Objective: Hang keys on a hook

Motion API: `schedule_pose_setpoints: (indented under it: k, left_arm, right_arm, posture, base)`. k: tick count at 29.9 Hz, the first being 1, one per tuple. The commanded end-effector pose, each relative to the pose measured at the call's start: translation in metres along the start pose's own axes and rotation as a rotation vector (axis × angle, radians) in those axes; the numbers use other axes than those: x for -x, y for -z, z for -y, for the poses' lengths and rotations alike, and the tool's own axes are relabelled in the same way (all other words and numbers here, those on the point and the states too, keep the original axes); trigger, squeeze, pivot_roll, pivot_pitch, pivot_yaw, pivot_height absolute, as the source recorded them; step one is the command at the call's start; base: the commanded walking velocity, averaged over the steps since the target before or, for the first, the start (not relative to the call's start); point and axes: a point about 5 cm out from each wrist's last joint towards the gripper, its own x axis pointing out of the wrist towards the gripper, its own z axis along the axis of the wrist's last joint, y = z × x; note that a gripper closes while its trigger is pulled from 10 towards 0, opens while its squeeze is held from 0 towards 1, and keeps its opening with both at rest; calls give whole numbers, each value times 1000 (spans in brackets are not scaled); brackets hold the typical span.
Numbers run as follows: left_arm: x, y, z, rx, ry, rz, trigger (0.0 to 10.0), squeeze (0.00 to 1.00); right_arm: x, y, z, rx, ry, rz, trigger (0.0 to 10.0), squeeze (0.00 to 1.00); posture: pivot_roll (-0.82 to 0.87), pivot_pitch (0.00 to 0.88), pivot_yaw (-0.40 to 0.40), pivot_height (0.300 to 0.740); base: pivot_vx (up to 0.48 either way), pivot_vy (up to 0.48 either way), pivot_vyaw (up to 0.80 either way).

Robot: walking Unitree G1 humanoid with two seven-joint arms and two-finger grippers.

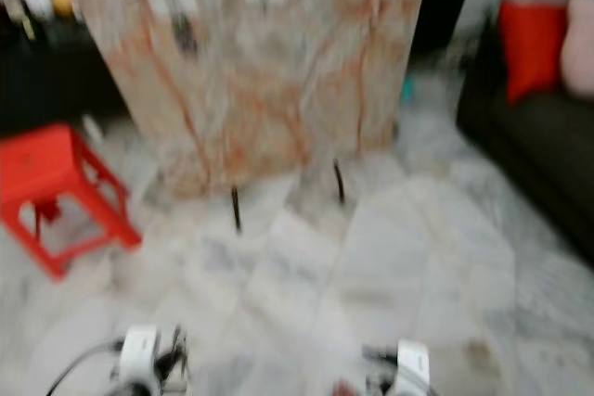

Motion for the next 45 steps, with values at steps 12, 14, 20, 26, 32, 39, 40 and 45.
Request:
schedule_pose_setpoints:
  k: [12, 14, 20, 26, 32, 39, 40, 45]
  left_arm:
    - [0, 2, 0, -24, 9, -20, 10000, 0]
    - [-1, 0, 2, -29, 17, -6, 10000, 0]
    - [-4, -14, 3, -131, 63, 32, 10000, 0]
    - [-4, -35, 0, -252, 127, 125, 10000, 0]
    - [1, -77, 3, -339, 143, 298, 10000, 0]
    - [13, -131, 40, -451, 285, 451, 10000, 0]
    - [19, -140, 50, -507, 339, 472, 10000, 0]
    - [27, -156, 66, -566, 433, 486, 10000, 0]
  right_arm:
    - [0, -2, 1, -9, -8, 28, 10000, 0]
    - [0, -10, 1, -3, -13, 57, 10000, 0]
    - [-2, -53, -12, 154, -103, 216, 10000, 0]
    - [7, -109, -12, 285, -169, 449, 10000, 0]
    - [34, -163, -22, 400, -354, 711, 10000, 0]
    - [61, -170, -44, 552, -657, 801, 10000, 0]
    - [71, -172, -52, 579, -742, 815, 10000, 0]
    - [83, -177, -67, 620, -865, 817, 10000, 0]
  posture:
    - [-50, 72, 9, 740]
    - [-53, 69, 11, 740]
    - [-59, 61, 14, 740]
    - [-65, 47, 14, 740]
    - [-67, 35, 4, 740]
    - [-76, 25, 3, 740]
    - [-78, 29, 6, 740]
    - [-84, 37, 9, 740]
  base:
    - [0, 0, -751]
    - [0, 0, -281]
    - [0, 0, 0]
    - [0, 0, 0]
    - [0, 0, 0]
    - [0, 0, 0]
    - [0, 0, 0]
    - [0, 0, 0]
